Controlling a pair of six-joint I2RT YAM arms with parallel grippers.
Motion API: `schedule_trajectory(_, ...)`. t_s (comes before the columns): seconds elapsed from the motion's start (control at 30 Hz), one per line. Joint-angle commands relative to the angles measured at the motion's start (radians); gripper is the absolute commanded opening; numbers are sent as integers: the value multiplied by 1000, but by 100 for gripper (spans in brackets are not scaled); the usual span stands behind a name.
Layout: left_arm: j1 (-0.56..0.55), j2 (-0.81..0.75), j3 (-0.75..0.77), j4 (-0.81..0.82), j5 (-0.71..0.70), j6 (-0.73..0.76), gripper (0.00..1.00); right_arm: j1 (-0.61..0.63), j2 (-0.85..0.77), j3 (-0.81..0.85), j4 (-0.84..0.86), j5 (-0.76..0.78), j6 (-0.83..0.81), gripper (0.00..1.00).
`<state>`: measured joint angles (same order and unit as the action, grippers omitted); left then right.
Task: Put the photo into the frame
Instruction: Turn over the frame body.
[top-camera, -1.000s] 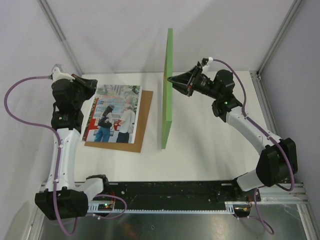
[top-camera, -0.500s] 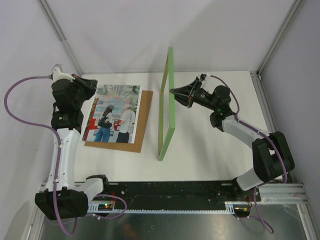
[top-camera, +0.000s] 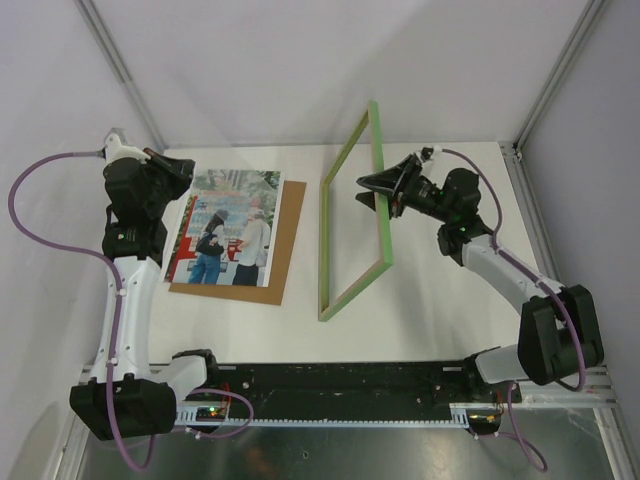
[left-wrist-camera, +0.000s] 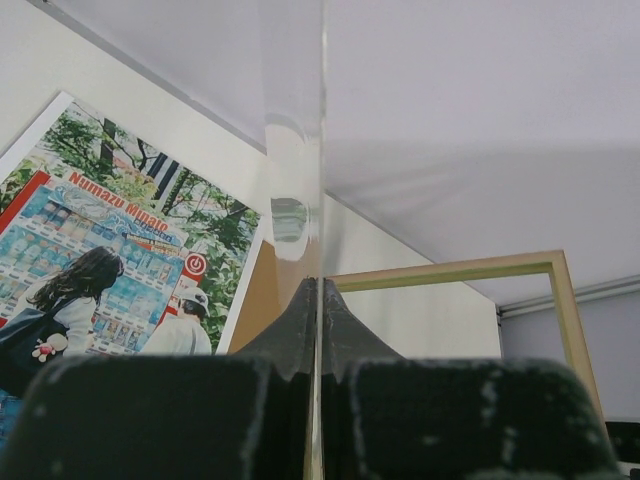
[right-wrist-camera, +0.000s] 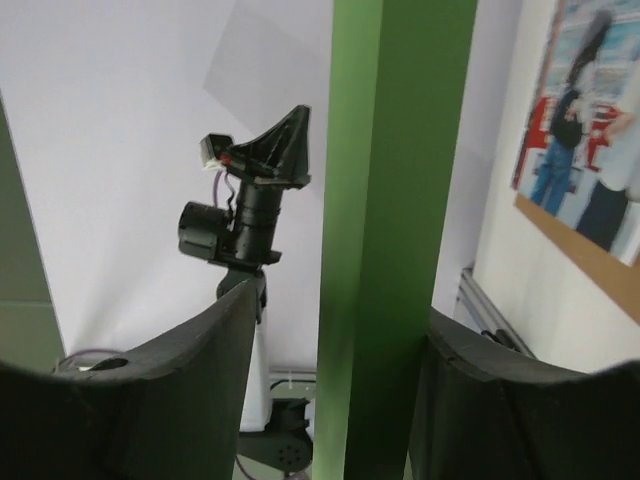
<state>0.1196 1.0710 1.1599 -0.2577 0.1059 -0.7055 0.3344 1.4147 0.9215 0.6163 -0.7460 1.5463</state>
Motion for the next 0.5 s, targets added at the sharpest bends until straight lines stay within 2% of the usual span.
schedule_trajectory(0.0, 10, -27, 8, 40, -14, 22, 0, -53, -98, 3, -283, -14, -212, 60)
schedule_trajectory(0.3, 10, -22, 18, 40, 16, 32, 0, -176, -192, -2, -967, 104, -769, 63)
schedule_trajectory(0.47, 10, -13, 22, 39, 63, 34, 0, -213, -184, -80, -1062, 197, -935, 63)
